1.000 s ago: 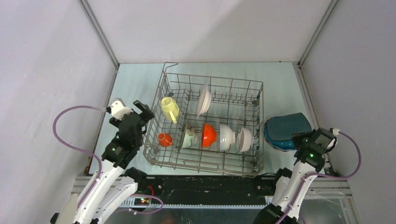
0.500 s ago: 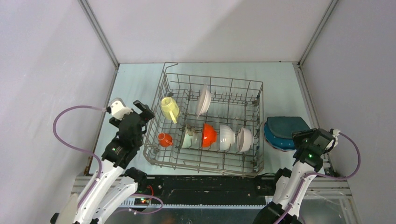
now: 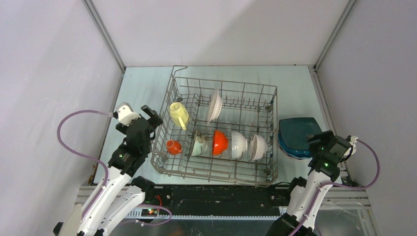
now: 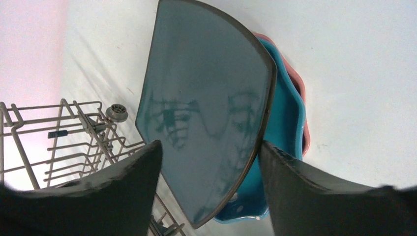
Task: Unload the mixed dishes from the dish rack
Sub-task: Place the plate at the center of the board.
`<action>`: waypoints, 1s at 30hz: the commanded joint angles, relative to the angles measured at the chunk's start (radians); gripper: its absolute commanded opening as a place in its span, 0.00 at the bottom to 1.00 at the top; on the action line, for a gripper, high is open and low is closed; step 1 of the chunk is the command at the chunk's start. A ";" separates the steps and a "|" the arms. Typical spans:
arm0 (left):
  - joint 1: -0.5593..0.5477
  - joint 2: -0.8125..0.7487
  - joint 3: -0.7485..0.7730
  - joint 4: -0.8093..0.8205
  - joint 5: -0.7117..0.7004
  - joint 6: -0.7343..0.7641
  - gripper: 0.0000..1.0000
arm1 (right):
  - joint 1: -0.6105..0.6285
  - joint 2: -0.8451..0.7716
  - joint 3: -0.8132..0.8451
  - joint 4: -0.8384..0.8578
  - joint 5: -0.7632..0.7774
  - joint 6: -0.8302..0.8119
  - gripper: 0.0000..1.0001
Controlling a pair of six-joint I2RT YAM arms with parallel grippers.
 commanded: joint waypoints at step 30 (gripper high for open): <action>-0.004 0.022 0.013 0.031 0.015 0.041 0.98 | 1.060 0.161 0.435 0.111 0.474 -0.139 1.00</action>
